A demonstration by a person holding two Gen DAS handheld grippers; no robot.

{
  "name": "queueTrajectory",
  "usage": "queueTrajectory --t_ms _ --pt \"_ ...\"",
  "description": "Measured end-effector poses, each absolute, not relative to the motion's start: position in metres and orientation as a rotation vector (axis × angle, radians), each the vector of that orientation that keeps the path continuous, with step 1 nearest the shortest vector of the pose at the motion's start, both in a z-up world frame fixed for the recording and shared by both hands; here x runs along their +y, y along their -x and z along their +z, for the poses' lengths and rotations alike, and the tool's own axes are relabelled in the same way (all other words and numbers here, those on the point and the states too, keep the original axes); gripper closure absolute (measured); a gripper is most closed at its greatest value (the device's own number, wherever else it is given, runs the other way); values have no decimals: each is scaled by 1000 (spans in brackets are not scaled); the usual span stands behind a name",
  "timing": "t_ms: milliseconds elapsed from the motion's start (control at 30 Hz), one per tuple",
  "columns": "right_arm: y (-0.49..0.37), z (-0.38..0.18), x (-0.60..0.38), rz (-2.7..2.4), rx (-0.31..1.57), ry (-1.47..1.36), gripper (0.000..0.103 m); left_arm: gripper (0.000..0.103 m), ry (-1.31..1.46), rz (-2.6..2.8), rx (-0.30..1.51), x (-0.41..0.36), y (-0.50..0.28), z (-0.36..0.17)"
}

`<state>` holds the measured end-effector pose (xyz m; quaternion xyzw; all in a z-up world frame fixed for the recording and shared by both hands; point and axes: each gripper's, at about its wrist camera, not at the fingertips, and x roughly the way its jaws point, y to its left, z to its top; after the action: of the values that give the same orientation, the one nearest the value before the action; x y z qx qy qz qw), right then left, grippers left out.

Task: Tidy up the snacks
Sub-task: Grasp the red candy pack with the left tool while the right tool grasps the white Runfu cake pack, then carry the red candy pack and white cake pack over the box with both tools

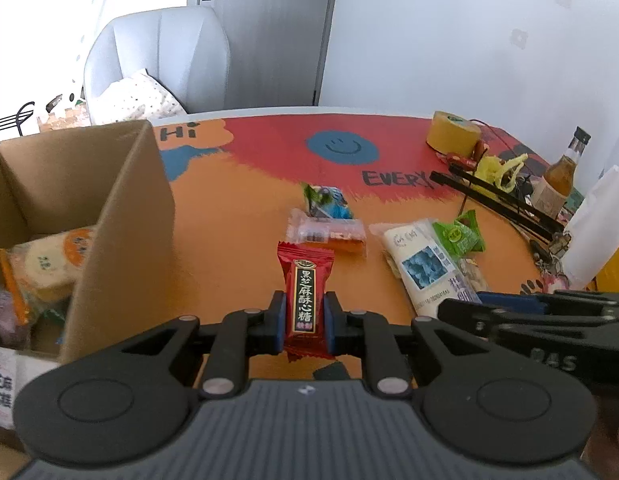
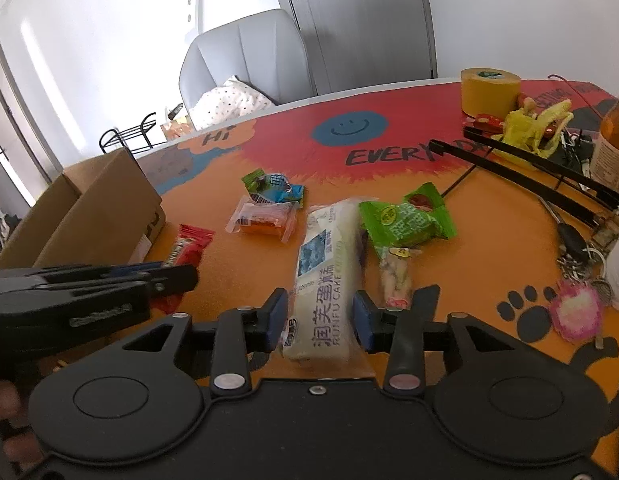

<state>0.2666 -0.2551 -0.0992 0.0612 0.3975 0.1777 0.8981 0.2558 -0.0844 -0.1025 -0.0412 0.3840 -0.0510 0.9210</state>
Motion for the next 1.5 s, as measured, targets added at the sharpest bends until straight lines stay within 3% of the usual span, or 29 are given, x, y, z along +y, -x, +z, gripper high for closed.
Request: queueTrajectory --t_ms 167,367,500,600,1500 --pt "-272 -105 -244 347 824 -93 50 85 90 -101 783 -82 -254 -100" --pt "-274 -114 -230 325 815 -16 47 85 94 -113 778 -81 -252 -100" --pt "-273 -114 -232 303 804 6 67 85 94 -112 778 -81 -253 -100" --pt "-272 -110 -240 322 805 -31 74 85 97 -111 780 -81 -252 -101" --pt "-245 -42 -237 389 613 -112 76 85 97 -81 626 -64 -219 -36"
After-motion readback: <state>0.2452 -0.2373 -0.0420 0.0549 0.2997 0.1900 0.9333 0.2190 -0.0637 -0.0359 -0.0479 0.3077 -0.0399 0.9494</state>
